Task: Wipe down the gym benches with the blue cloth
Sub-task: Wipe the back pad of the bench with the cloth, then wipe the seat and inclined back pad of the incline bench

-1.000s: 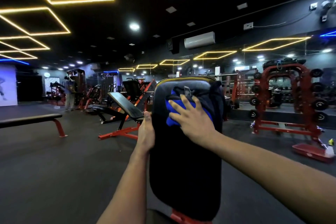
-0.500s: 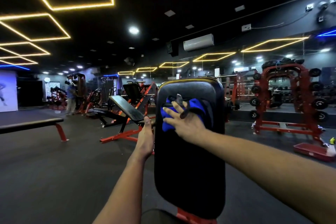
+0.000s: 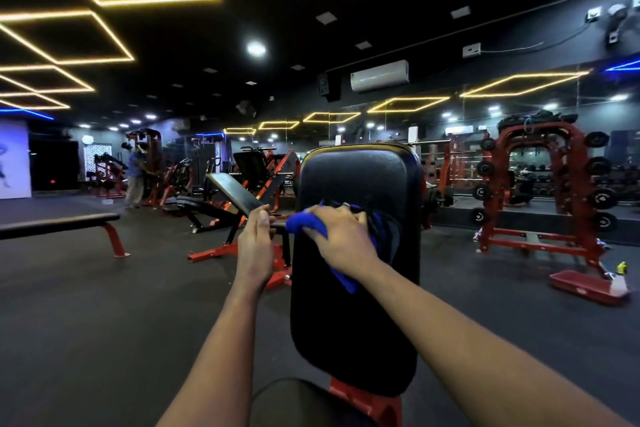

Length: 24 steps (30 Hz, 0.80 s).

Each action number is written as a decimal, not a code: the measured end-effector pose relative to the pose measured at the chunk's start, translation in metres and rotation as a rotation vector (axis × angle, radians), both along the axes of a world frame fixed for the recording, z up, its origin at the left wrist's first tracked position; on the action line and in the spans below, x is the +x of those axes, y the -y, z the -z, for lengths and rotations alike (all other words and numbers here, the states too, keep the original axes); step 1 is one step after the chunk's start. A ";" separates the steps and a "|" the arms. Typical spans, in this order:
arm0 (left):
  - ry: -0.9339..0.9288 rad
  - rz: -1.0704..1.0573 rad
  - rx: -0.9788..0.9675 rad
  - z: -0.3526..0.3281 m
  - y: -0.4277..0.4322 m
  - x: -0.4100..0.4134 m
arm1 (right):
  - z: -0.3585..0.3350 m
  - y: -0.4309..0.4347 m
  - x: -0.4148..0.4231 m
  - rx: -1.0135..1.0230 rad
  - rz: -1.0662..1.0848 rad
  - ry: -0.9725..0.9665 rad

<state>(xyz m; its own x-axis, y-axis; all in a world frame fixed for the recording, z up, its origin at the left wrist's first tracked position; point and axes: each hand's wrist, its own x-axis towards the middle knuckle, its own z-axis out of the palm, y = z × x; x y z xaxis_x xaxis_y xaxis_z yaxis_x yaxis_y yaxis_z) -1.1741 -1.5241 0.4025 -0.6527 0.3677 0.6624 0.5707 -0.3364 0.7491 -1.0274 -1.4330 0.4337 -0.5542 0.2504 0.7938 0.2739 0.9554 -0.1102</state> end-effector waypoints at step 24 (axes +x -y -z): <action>-0.182 -0.111 -0.617 0.050 0.057 -0.016 | 0.077 0.022 -0.022 -0.936 -0.533 -0.060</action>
